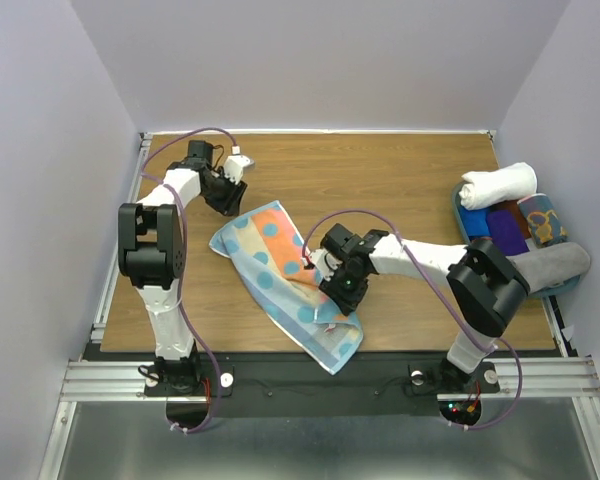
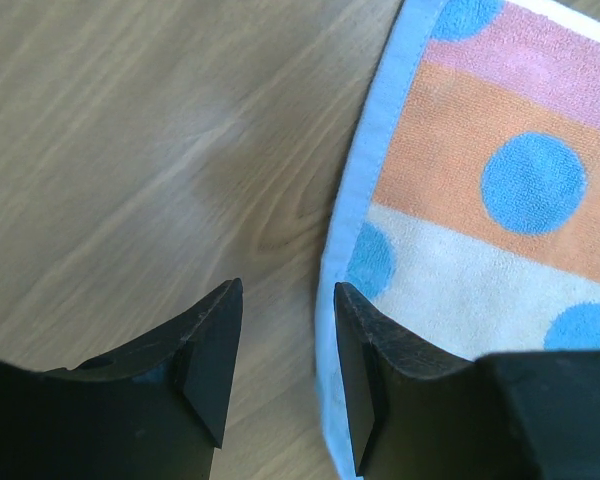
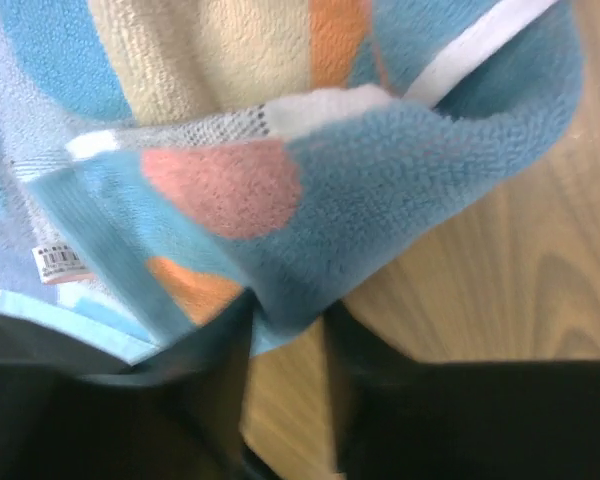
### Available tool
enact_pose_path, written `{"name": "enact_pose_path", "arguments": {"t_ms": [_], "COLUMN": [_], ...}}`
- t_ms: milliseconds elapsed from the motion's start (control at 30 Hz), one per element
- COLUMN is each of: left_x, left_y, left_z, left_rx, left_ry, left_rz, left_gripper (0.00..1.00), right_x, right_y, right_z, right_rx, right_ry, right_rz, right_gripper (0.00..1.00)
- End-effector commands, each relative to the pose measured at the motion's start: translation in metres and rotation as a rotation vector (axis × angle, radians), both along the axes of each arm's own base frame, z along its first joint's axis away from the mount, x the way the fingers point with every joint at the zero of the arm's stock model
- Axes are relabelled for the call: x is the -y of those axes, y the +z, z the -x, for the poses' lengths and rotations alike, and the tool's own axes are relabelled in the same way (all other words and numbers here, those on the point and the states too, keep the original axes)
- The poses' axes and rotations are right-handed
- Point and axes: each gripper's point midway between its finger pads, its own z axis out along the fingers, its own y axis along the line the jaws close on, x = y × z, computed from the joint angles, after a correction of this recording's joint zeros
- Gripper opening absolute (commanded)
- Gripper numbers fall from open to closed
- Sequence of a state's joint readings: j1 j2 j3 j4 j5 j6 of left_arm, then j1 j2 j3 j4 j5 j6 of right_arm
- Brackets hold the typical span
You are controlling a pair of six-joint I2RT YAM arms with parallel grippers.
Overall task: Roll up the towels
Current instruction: Flatten the towel
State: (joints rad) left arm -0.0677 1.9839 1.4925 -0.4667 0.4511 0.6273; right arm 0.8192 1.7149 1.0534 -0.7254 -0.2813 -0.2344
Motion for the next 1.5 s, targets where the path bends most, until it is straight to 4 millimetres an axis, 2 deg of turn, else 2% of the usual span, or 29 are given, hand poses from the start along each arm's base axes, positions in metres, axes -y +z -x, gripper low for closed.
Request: {"name": "enact_pose_path", "arguments": {"t_ms": [0, 100, 167, 233, 300, 333, 367, 400, 500, 533, 600, 633, 700, 733, 767, 800, 867, 1000, 1067, 1167, 1233, 1300, 1333, 1400, 1467], "left_x": [0.008, 0.005, -0.001, -0.009, -0.016, -0.021, -0.029, -0.036, -0.058, -0.063, -0.066, -0.066, -0.063, -0.056, -0.053, -0.048, -0.05, -0.044, -0.042, -0.041, -0.037, -0.035, -0.036, -0.038, -0.047], "left_y": [-0.01, -0.023, -0.033, -0.041, -0.046, -0.041, -0.046, -0.045, -0.044, -0.038, -0.041, -0.04, -0.035, -0.03, -0.024, -0.018, 0.004, 0.038, 0.047, 0.045, 0.045, 0.039, 0.039, 0.031, 0.033], "left_z": [0.008, 0.02, 0.031, 0.046, 0.057, 0.059, 0.07, 0.071, 0.091, 0.095, 0.111, 0.114, 0.121, 0.126, 0.123, 0.12, 0.102, 0.066, 0.049, 0.043, 0.05, 0.065, 0.076, 0.099, 0.119], "left_rx": [-0.026, -0.062, -0.085, -0.121, -0.142, -0.132, -0.154, -0.146, -0.176, -0.164, -0.181, -0.178, -0.173, -0.182, -0.17, -0.157, -0.099, -0.014, 0.012, -0.005, -0.023, -0.063, -0.09, -0.142, -0.156], "left_ry": [-0.023, -0.035, -0.04, -0.04, -0.035, -0.022, 0.003, 0.026, 0.069, 0.073, 0.064, 0.062, 0.049, 0.026, 0.029, 0.026, 0.057, 0.092, 0.094, 0.086, 0.061, 0.055, 0.041, 0.02, 0.003], "left_rz": [0.003, -0.018, -0.05, -0.08, -0.092, -0.103, -0.114, -0.13, -0.185, -0.208, -0.225, -0.226, -0.211, -0.175, -0.158, -0.129, -0.091, -0.033, -0.021, -0.009, 0.014, 0.031, 0.033, 0.028, -0.01], "left_gripper": [0.51, 0.46, 0.4, 0.25, 0.16, 0.12, 0.03, 0.0, 0.0, 0.0, 0.0, 0.0, 0.07, 0.14, 0.31, 0.34, 0.41, 0.42, 0.42, 0.42, 0.46, 0.49, 0.5, 0.57, 0.57], "right_x": [0.004, 0.024, 0.034, 0.047, 0.059, 0.065, 0.075, 0.081, 0.103, 0.106, 0.11, 0.109, 0.099, 0.097, 0.094, 0.091, 0.092, 0.1, 0.096, 0.084, 0.077, 0.073, 0.072, 0.071, 0.074], "right_y": [0.002, 0.005, 0.01, 0.014, 0.015, 0.014, 0.011, 0.01, 0.004, 0.004, 0.007, 0.007, 0.016, 0.018, 0.023, 0.031, 0.042, 0.073, 0.089, 0.096, 0.096, 0.094, 0.095, 0.083, 0.077], "right_z": [-0.032, -0.05, -0.059, -0.071, -0.082, -0.086, -0.092, -0.096, -0.112, -0.116, -0.128, -0.13, -0.139, -0.141, -0.145, -0.152, -0.162, -0.186, -0.183, -0.162, -0.142, -0.133, -0.13, -0.118, -0.108], "right_rx": [0.078, 0.106, 0.142, 0.159, 0.173, 0.183, 0.184, 0.182, 0.171, 0.168, 0.171, 0.164, 0.168, 0.16, 0.164, 0.174, 0.186, 0.249, 0.256, 0.154, 0.089, 0.091, 0.099, 0.088, 0.084], "right_ry": [-0.095, -0.156, -0.16, -0.18, -0.203, -0.19, -0.211, -0.221, -0.256, -0.264, -0.285, -0.284, -0.292, -0.297, -0.317, -0.328, -0.363, -0.428, -0.414, -0.387, -0.36, -0.34, -0.341, -0.322, -0.311], "right_rz": [0.008, 0.023, 0.029, 0.036, 0.055, 0.067, 0.083, 0.088, 0.105, 0.1, 0.081, 0.077, 0.03, 0.021, 0.007, -0.017, -0.046, -0.094, -0.125, -0.19, -0.213, -0.2, -0.196, -0.153, -0.124], "right_gripper": [0.17, 0.01, 0.01, 0.01, 0.01, 0.0, 0.0, 0.01, 0.01, 0.0, 0.01, 0.07, 0.19, 0.43, 0.52, 0.56, 0.57, 0.55, 0.53, 0.53, 0.53, 0.56, 0.56, 0.56, 0.55]}}
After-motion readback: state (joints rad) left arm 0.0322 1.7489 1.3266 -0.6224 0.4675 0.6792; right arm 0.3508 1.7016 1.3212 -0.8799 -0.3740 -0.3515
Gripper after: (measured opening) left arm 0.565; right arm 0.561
